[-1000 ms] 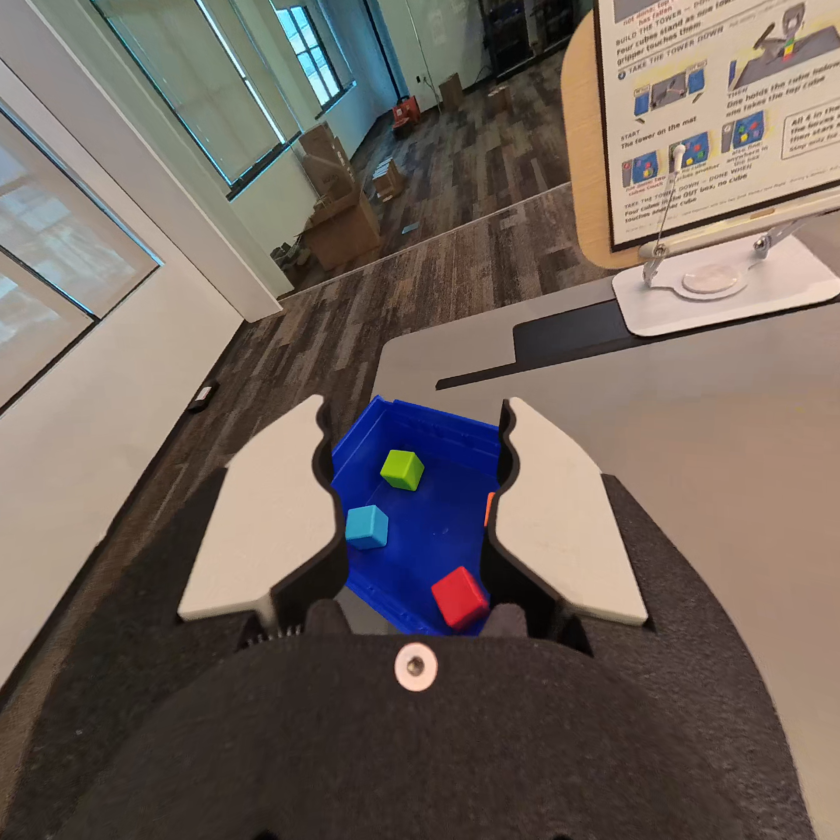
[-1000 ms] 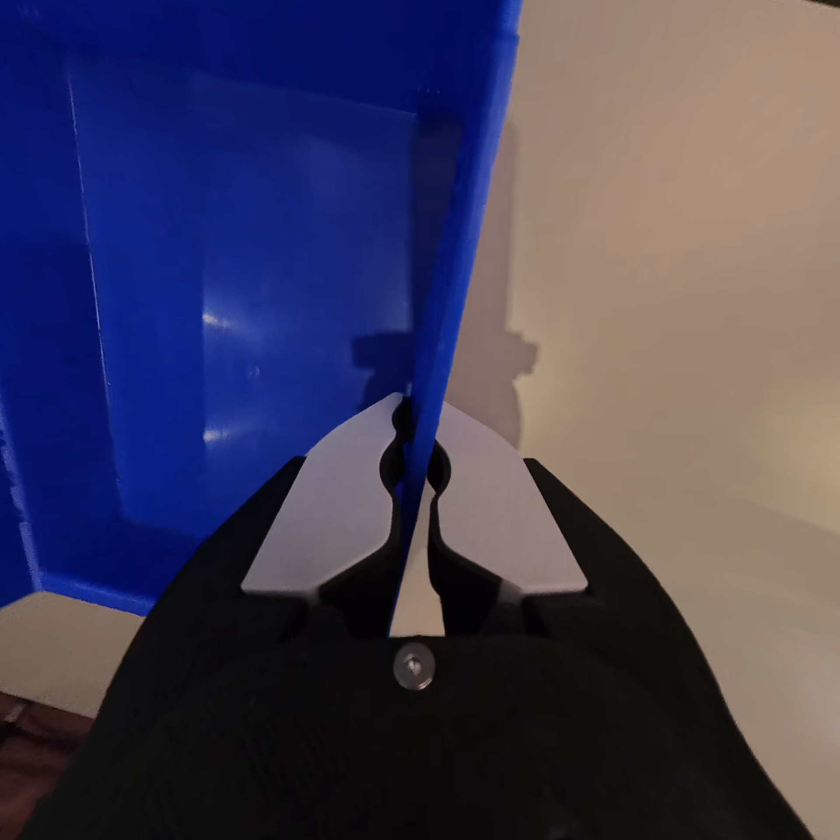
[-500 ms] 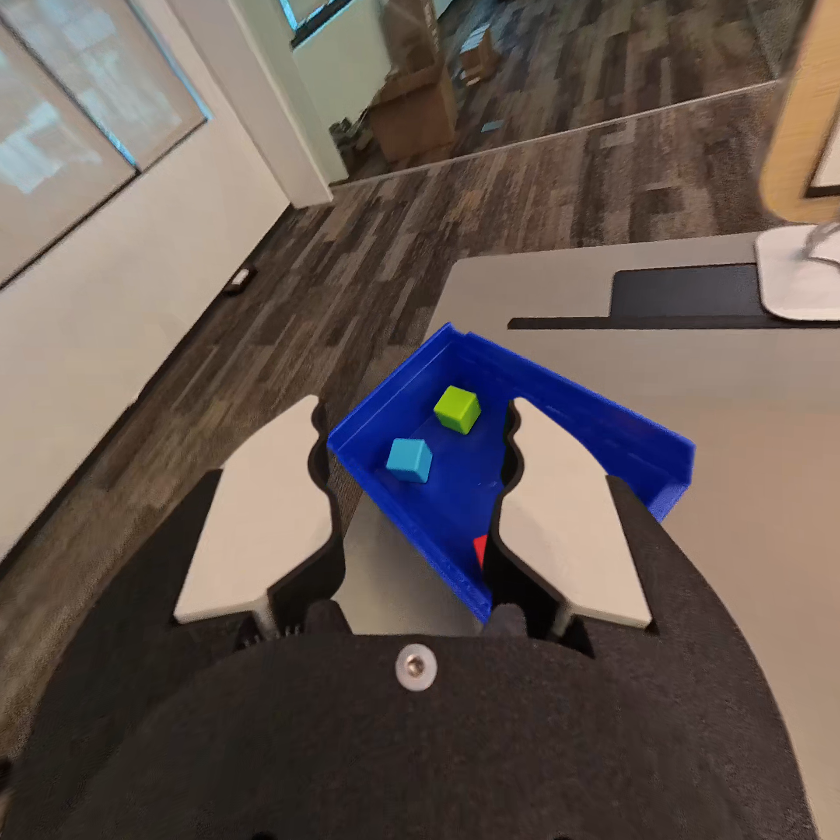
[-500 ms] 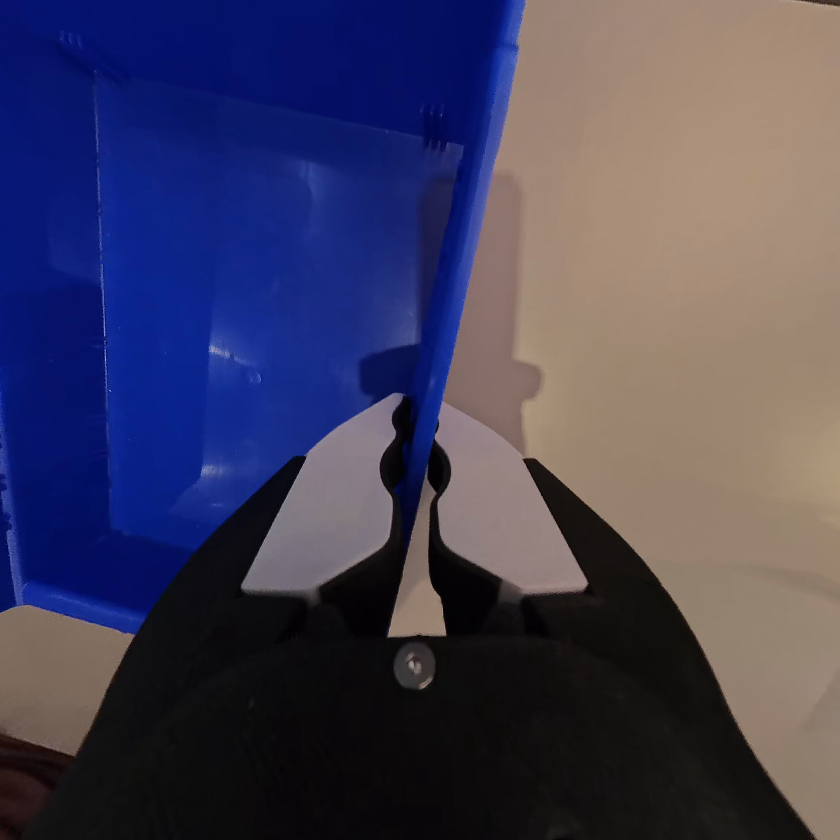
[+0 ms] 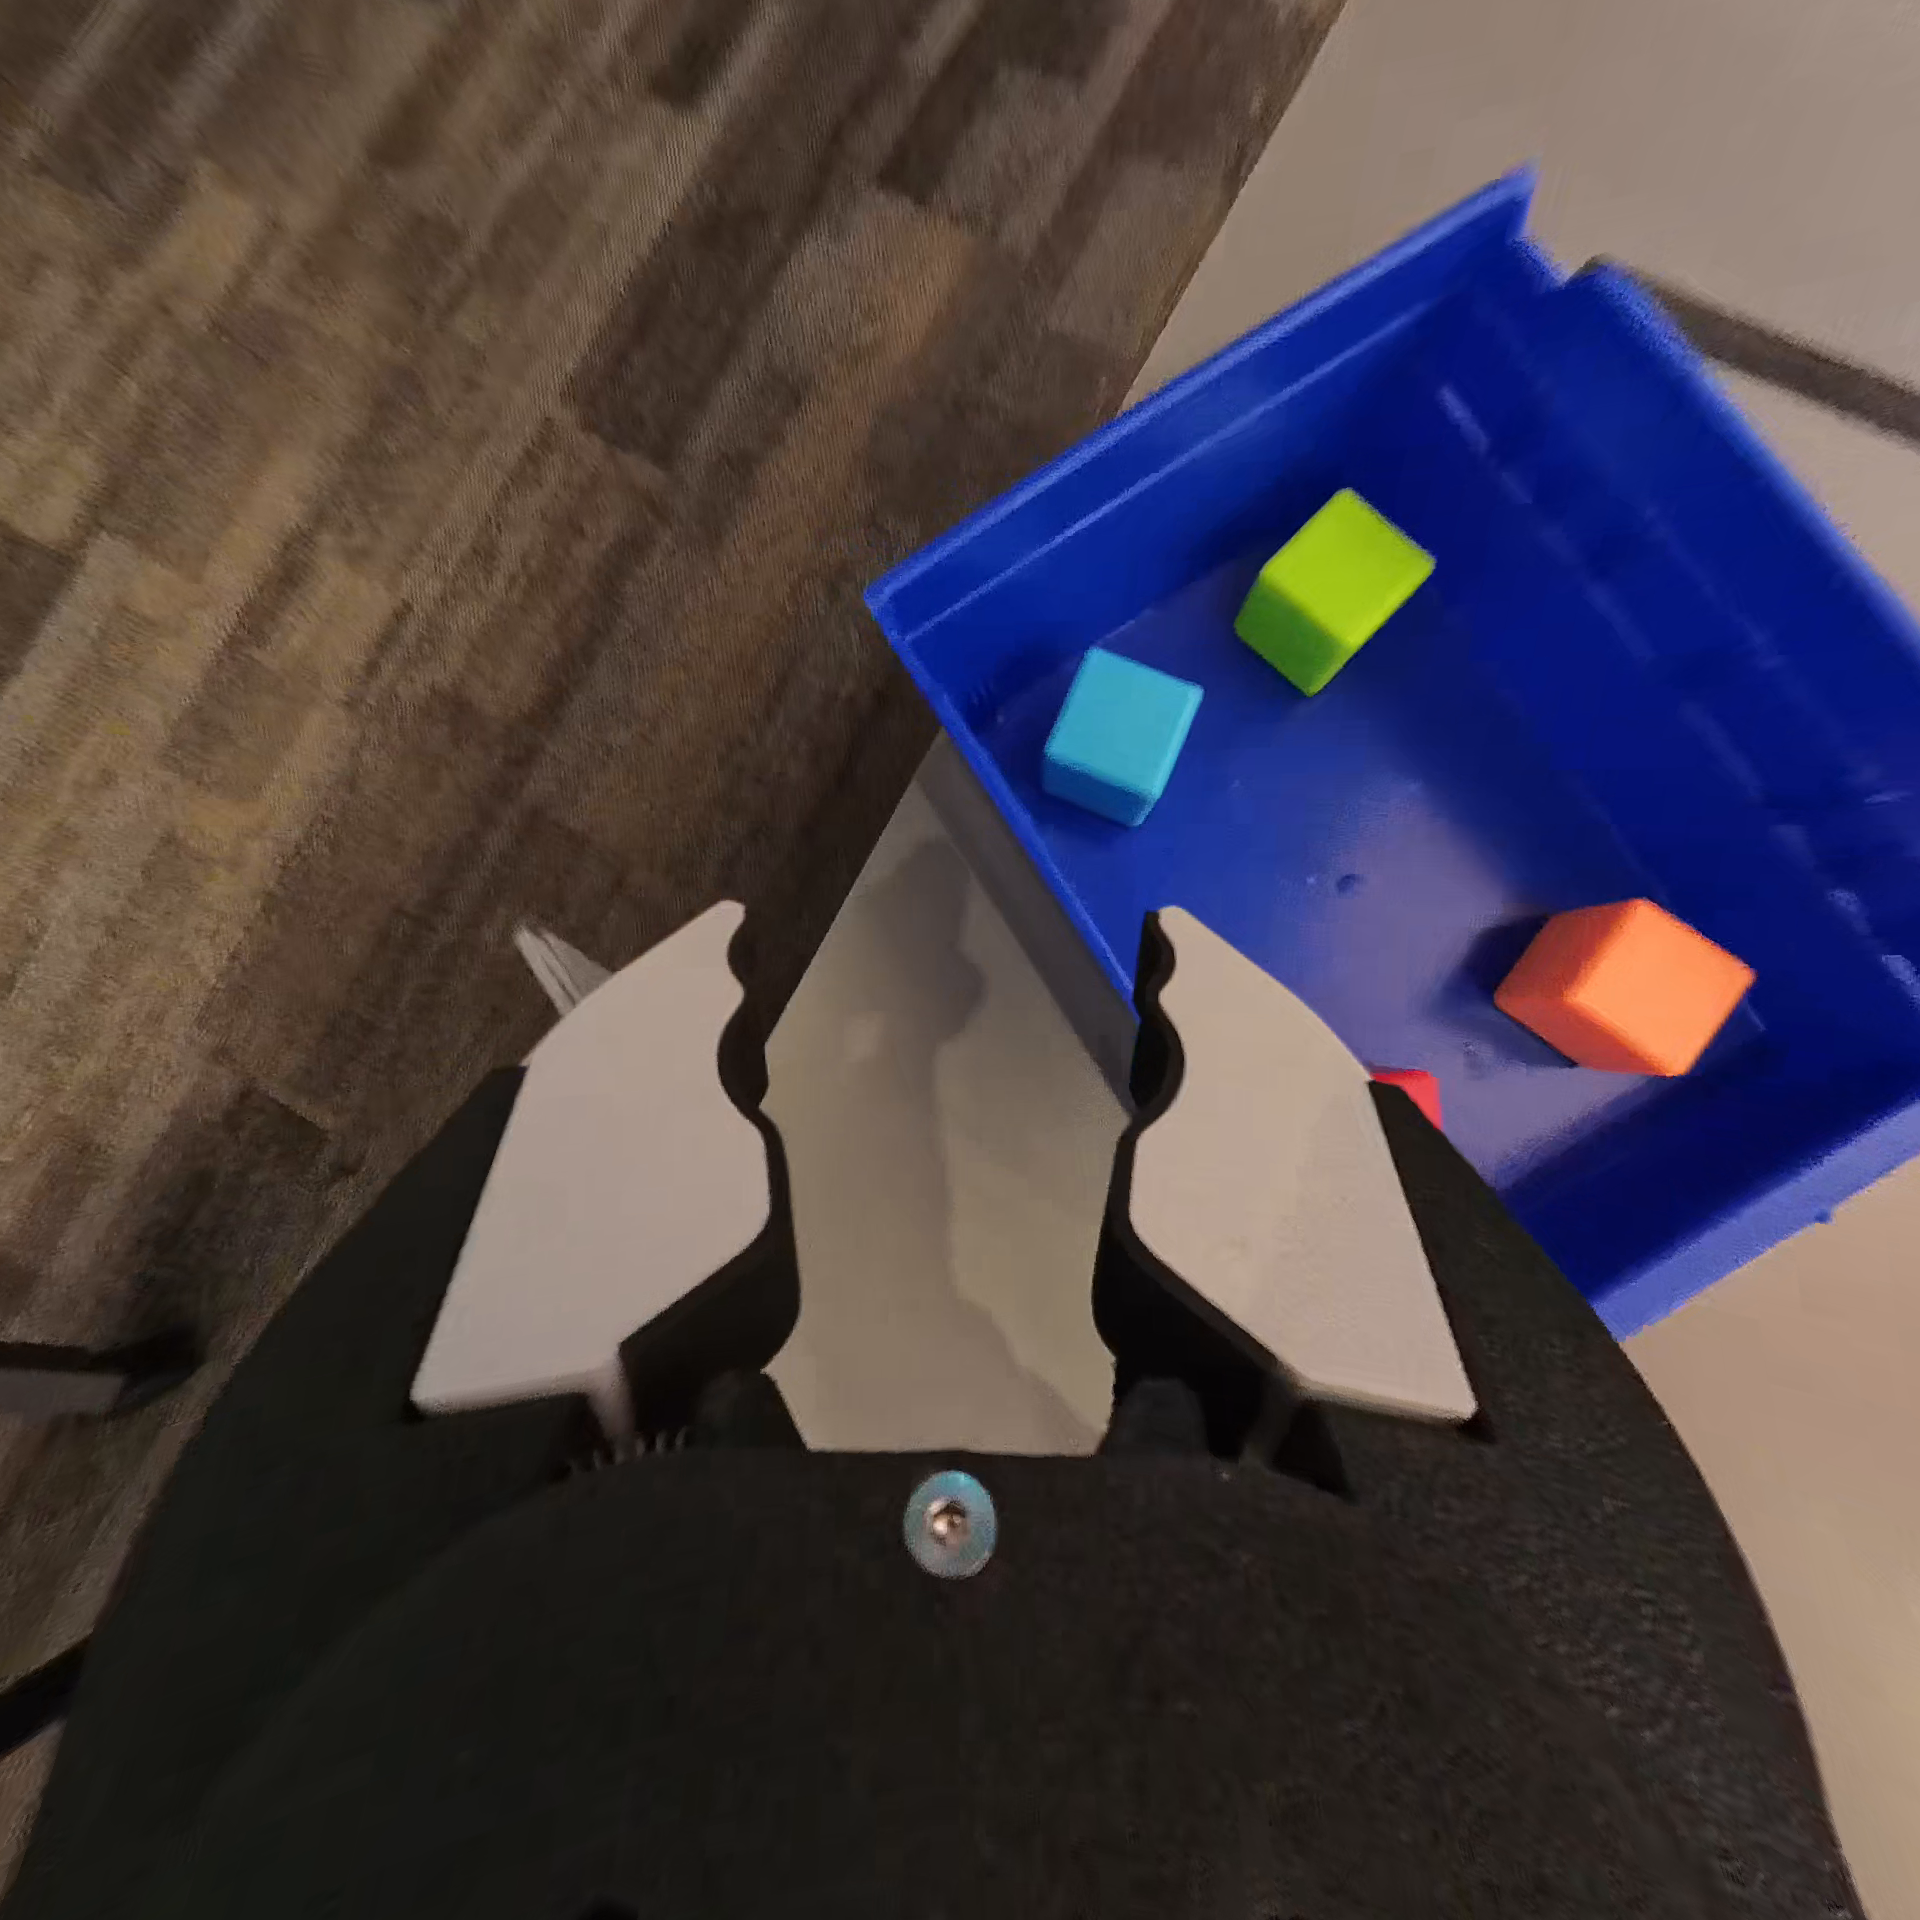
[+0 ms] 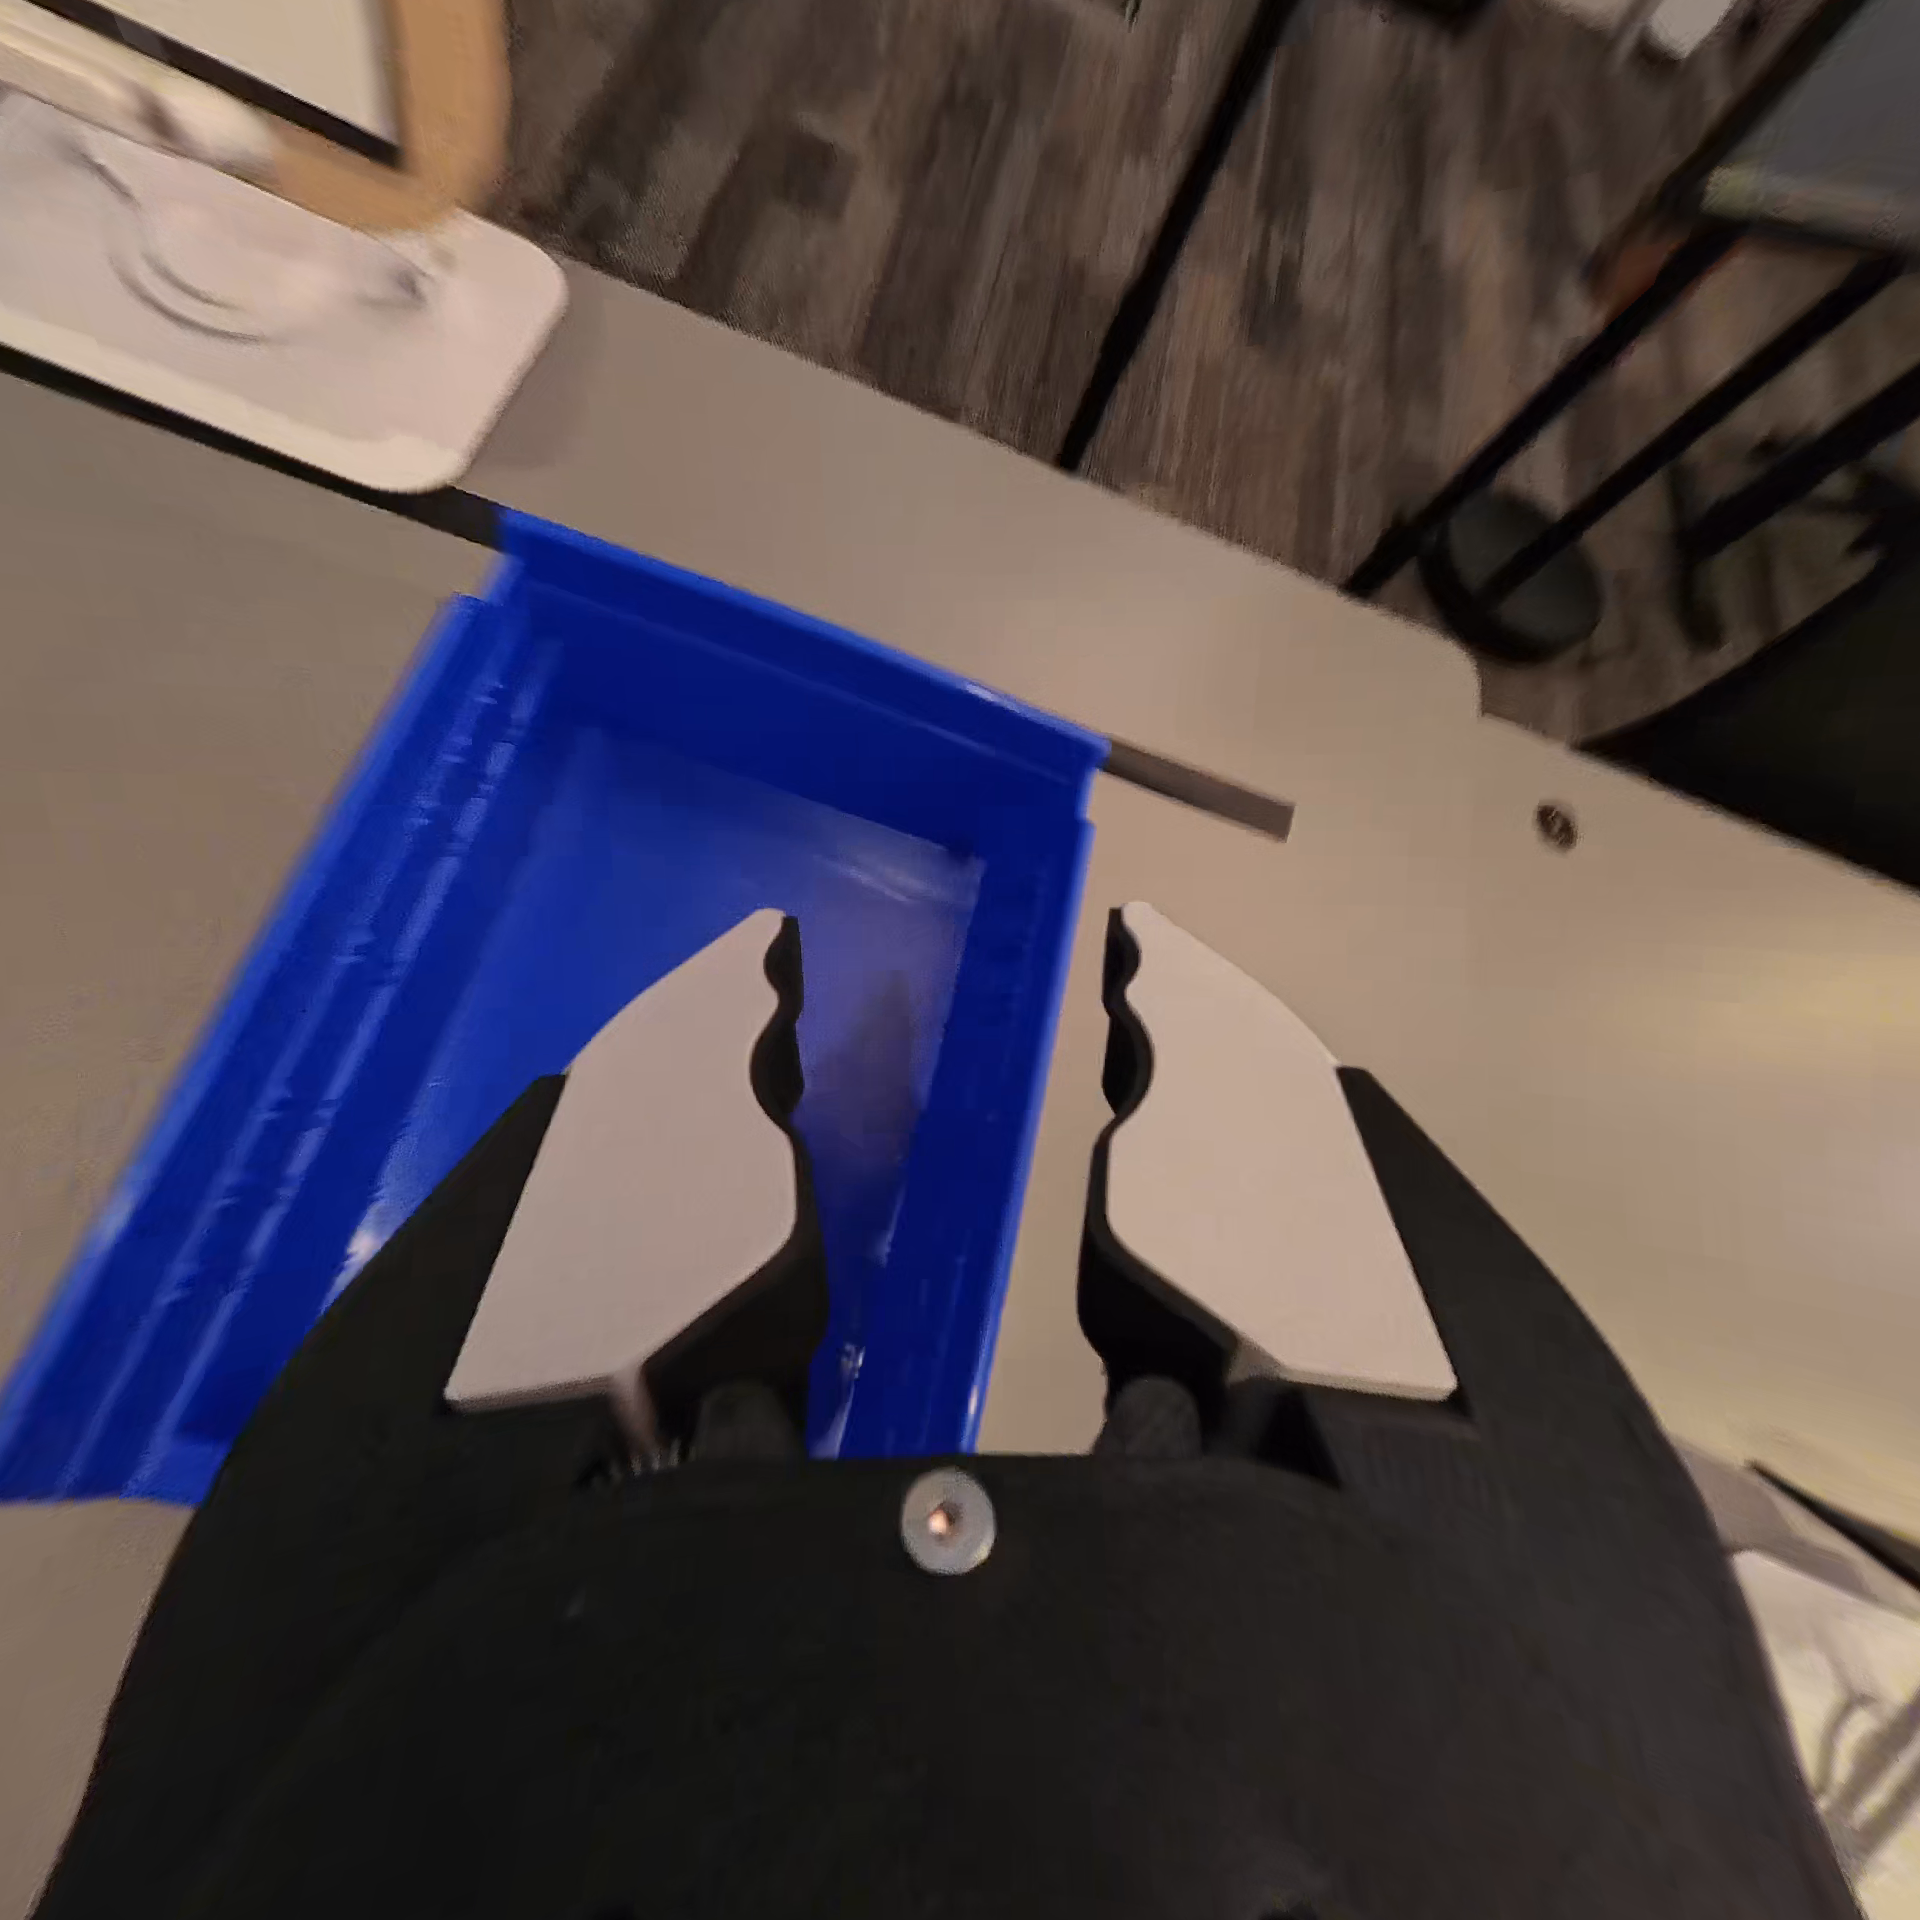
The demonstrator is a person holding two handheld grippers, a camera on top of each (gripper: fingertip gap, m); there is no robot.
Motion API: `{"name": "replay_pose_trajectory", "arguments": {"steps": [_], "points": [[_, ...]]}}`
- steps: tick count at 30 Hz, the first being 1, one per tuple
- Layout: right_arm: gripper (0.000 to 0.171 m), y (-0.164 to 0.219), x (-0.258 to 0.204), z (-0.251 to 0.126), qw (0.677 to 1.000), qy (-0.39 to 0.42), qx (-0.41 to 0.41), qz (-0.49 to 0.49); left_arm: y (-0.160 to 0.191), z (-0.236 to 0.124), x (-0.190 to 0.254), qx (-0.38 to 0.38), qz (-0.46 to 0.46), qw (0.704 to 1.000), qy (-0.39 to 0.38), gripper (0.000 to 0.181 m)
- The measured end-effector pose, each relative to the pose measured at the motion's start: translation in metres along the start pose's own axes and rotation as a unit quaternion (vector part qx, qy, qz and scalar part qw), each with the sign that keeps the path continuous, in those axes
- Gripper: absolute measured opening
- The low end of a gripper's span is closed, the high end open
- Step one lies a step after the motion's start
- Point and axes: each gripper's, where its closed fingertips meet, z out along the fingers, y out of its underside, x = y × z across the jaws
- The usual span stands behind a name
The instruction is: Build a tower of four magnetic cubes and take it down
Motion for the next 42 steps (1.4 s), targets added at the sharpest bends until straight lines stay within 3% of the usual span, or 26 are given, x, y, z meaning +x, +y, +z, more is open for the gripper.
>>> {"name": "replay_pose_trajectory", "arguments": {"steps": [4, 7, 10, 13, 19, 28, 36, 42], "points": [[0.056, -0.048, -0.050, -0.053, 0.993, 0.012, 0.079, -0.092, 0.010, 0.031, 0.020, -0.060, 0.010, 0.997, 0.042, 0.068], [0.044, -0.063, -0.075, -0.071, 0.989, -0.004, 0.103, -0.106, 0.020, 0.045, 0.032, -0.101, 0.037, 0.993, 0.046, 0.069], [0.044, -0.059, -0.096, -0.070, 0.990, -0.025, 0.097, -0.096, 0.048, 0.057, 0.040, -0.180, 0.074, 0.980, 0.046, 0.072], [0.044, -0.052, -0.104, -0.063, 0.986, -0.020, 0.076, -0.149, 0.068, 0.065, 0.055, -0.240, 0.088, 0.964, 0.075, 0.075], [0.044, -0.034, -0.085, -0.044, 0.991, -0.008, 0.027, -0.131, 0.072, 0.071, 0.060, -0.272, 0.136, 0.952, 0.038, 0.078], [0.042, -0.026, -0.094, -0.032, 0.989, -0.025, 0.005, -0.148, 0.013, 0.115, 0.096, -0.165, 0.248, 0.955, 0.009, 0.044], [0.042, -0.015, -0.105, -0.011, 0.985, -0.040, -0.035, -0.167, -0.011, 0.130, 0.160, -0.050, 0.428, 0.900, 0.057, 0.046], [0.042, -0.003, -0.101, 0.008, 0.982, -0.037, -0.074, -0.172, -0.013, 0.130, 0.162, -0.049, 0.420, 0.905, 0.048, 0.036]]}}
